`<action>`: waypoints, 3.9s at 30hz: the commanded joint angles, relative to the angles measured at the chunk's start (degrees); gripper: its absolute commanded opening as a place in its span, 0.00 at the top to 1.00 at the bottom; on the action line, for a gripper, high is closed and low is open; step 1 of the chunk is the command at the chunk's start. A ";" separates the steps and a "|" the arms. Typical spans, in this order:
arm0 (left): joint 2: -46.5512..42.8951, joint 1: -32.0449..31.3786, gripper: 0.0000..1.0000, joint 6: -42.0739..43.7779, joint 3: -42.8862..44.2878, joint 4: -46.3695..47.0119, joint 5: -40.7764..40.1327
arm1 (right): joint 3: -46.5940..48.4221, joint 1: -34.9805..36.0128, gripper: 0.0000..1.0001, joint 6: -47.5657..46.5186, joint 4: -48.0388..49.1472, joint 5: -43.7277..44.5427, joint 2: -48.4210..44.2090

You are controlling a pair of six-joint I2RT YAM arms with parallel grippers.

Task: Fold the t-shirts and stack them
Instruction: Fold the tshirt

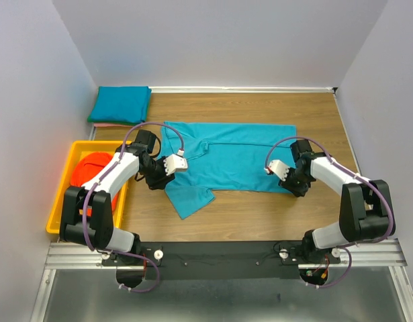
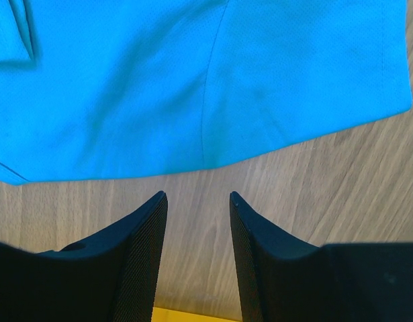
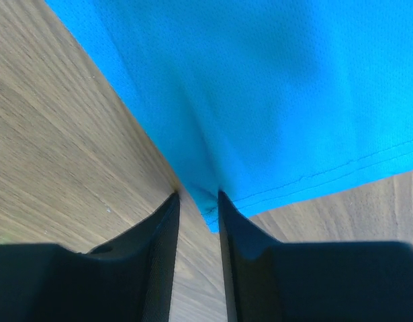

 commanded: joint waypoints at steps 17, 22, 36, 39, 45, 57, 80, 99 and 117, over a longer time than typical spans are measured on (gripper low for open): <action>-0.61 -3.98 0.52 2.07 -2.68 1.74 -2.53 | -1.10 0.07 0.99 2.23 3.70 1.78 0.32; 0.26 -8.20 0.52 0.58 -4.70 5.25 -3.59 | -0.31 0.16 0.99 2.85 3.08 1.43 0.15; 1.25 -11.63 0.54 -0.83 -4.88 5.88 -4.29 | 0.75 0.16 0.99 3.20 2.03 2.13 -0.12; 0.01 -12.42 0.55 -1.18 -3.74 3.94 -4.11 | 0.84 0.16 1.00 3.20 1.85 2.04 -0.12; 0.97 -14.09 0.55 -1.53 -4.00 2.97 -4.12 | 0.84 0.16 0.99 3.03 1.77 1.69 0.41; 5.72 -16.29 0.61 -5.13 -8.74 8.78 -8.07 | 1.19 0.16 0.99 2.85 1.76 1.86 0.85; -5.88 -16.38 1.00 -2.32 -1.37 -7.82 -5.00 | 1.54 -0.02 0.99 3.03 -8.78 -0.68 -12.15; 7.73 -6.01 1.00 3.39 20.51 -10.65 -6.49 | 19.55 -2.57 1.00 -1.45 -10.01 -2.18 3.39; 25.75 -3.37 1.00 7.52 38.09 -11.70 -9.12 | 28.86 -2.83 0.99 -2.07 -8.08 -1.92 15.61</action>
